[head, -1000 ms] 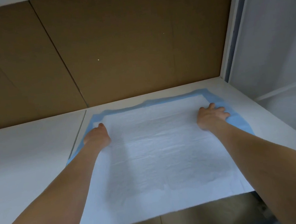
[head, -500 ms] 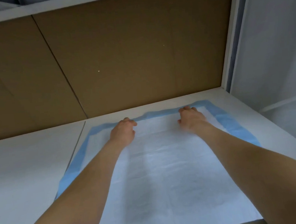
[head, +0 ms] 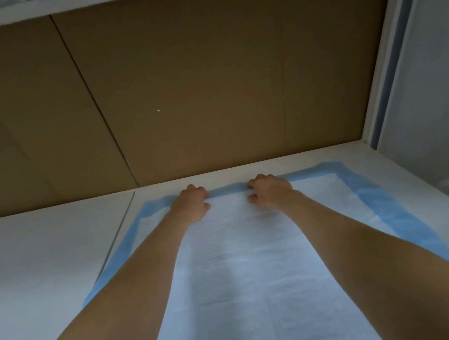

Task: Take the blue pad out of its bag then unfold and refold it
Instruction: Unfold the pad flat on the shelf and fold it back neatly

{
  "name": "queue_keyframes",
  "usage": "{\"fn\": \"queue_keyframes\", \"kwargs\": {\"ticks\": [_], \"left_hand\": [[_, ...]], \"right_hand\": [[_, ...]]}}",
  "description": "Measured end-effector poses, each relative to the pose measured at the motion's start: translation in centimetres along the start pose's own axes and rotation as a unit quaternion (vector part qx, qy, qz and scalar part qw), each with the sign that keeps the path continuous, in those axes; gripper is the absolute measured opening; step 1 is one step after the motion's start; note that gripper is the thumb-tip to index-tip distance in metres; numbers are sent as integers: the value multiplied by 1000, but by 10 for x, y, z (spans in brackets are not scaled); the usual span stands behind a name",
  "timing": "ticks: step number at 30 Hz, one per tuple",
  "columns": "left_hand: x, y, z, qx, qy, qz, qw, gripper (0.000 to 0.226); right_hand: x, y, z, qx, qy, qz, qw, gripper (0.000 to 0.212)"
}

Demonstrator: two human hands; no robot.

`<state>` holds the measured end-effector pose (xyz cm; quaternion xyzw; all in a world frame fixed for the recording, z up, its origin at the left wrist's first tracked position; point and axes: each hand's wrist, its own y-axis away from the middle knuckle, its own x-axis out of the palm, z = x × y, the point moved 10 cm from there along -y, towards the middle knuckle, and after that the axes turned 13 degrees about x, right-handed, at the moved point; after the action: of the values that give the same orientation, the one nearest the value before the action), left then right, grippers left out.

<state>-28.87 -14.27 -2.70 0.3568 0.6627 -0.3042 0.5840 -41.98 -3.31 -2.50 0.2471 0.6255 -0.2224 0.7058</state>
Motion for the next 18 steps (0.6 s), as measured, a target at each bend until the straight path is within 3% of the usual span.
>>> {"fn": "queue_keyframes", "kwargs": {"ticks": [7,18], "left_hand": [[3,-1,40,-27,28,33,999,43],[-8,-2,54,2,44,21,999,31]], "right_hand": [[3,-12,32,-38,-42,-22,998,41],[6,-27,27,-20,-28,41,999,51]]}}
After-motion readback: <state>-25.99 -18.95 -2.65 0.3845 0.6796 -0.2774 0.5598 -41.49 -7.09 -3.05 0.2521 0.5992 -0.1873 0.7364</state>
